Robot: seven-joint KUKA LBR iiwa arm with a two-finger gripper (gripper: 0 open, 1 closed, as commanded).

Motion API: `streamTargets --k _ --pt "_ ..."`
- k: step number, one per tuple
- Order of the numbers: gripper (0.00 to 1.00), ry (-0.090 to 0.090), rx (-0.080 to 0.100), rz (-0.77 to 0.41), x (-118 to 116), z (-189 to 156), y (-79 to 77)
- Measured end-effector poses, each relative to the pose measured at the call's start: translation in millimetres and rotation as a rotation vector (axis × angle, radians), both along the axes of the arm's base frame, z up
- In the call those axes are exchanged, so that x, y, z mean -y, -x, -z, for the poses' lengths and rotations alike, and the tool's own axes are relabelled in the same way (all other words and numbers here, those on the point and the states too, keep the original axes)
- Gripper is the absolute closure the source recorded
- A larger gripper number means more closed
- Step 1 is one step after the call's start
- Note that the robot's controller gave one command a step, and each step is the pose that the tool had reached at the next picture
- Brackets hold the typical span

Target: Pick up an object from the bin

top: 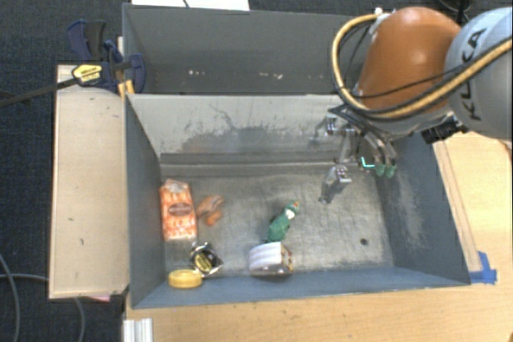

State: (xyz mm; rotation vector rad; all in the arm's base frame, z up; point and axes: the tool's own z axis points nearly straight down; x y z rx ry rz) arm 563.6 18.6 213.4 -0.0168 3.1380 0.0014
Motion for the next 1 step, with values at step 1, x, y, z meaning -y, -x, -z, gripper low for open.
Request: streamTargets --k 1 --pt "0.00 0.000 0.000 0.000 0.0 0.0 0.0"
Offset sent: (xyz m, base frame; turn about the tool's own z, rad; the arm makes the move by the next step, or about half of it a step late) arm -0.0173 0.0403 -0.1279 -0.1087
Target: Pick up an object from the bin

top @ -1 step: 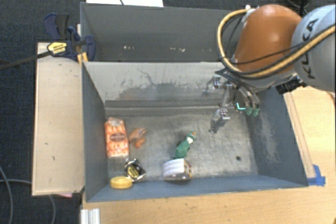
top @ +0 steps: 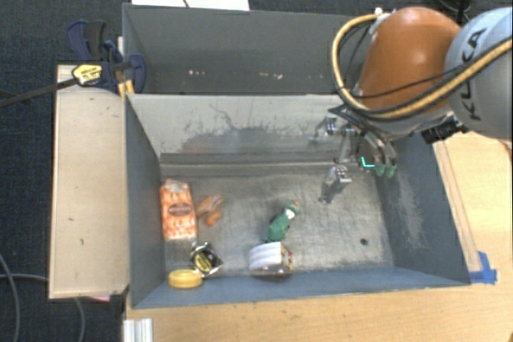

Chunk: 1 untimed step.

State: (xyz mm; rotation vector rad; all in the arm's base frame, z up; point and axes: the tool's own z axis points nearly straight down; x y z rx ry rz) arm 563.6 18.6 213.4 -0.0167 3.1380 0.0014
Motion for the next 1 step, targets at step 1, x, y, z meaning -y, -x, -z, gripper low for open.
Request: streamTargets --k 1 --pt "0.00 0.000 0.000 0.000 0.0 0.0 0.0"
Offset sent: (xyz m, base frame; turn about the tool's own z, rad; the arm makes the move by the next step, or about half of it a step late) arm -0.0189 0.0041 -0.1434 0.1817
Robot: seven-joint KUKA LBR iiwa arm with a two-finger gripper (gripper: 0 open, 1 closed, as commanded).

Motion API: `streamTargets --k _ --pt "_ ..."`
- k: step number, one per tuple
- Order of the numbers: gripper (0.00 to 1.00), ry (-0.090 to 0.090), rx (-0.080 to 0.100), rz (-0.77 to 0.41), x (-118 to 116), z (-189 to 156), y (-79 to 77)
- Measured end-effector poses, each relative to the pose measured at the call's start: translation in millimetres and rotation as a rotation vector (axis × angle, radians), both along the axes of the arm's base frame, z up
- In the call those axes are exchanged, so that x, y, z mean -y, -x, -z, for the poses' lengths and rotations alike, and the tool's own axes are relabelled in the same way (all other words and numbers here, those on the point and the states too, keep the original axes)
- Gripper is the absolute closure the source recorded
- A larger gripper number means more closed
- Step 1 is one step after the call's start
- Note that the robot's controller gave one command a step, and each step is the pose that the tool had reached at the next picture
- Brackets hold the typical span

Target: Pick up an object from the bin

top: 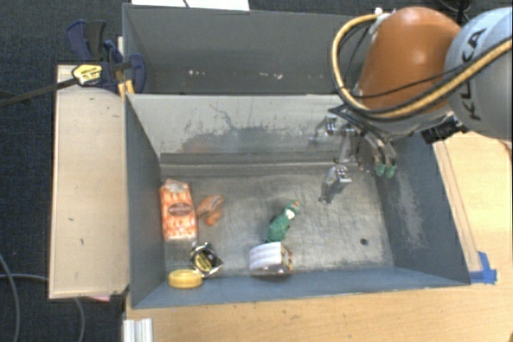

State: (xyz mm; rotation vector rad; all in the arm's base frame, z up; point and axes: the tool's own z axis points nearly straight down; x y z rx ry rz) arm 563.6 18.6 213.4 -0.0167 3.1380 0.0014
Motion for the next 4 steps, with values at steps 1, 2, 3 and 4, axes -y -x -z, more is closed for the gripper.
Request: streamTargets --k 1,2,3,4 --pt "1.00 -0.004 0.000 0.179 -6 140 16.8" --pt "0.00 -0.001 -0.001 0.180 -5 141 17.1" --pt "0.00 -0.001 -0.001 0.180 -5 141 17.1" --pt "1.00 0.000 0.002 -0.144 -55 140 67.1"
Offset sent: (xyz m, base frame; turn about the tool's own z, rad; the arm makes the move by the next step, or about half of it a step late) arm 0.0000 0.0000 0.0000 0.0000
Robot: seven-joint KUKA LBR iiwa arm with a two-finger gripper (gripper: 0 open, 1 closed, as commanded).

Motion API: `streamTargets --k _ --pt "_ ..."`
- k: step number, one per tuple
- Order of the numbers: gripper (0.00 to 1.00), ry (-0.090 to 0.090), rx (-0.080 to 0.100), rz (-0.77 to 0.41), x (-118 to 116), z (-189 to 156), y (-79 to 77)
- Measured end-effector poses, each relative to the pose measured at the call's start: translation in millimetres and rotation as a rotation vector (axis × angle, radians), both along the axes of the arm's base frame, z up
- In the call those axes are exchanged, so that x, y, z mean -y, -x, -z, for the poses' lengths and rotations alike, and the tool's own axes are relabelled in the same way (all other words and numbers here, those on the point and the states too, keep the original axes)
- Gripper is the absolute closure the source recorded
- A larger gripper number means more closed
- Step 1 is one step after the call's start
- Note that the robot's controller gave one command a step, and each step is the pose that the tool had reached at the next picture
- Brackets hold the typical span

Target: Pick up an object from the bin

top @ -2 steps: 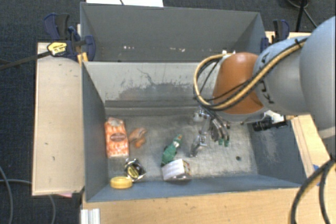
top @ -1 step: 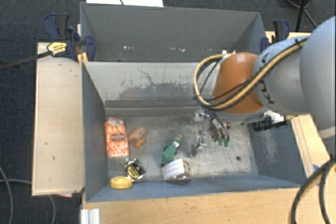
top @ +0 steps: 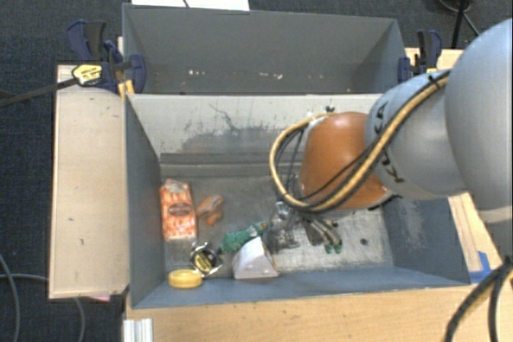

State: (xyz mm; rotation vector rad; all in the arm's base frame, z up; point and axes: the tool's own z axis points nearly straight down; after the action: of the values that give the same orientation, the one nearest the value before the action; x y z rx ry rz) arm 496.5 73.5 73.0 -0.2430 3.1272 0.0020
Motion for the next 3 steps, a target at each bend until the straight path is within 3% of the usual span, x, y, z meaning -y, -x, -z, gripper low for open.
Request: streamTargets --k 1,2,3 --pt "1.00 0.000 0.000 0.001 0 0 0.0" --pt "1.00 0.001 -0.002 0.001 -5 -143 -13.2" --pt "0.00 0.001 -0.002 0.001 -5 -143 -13.2"
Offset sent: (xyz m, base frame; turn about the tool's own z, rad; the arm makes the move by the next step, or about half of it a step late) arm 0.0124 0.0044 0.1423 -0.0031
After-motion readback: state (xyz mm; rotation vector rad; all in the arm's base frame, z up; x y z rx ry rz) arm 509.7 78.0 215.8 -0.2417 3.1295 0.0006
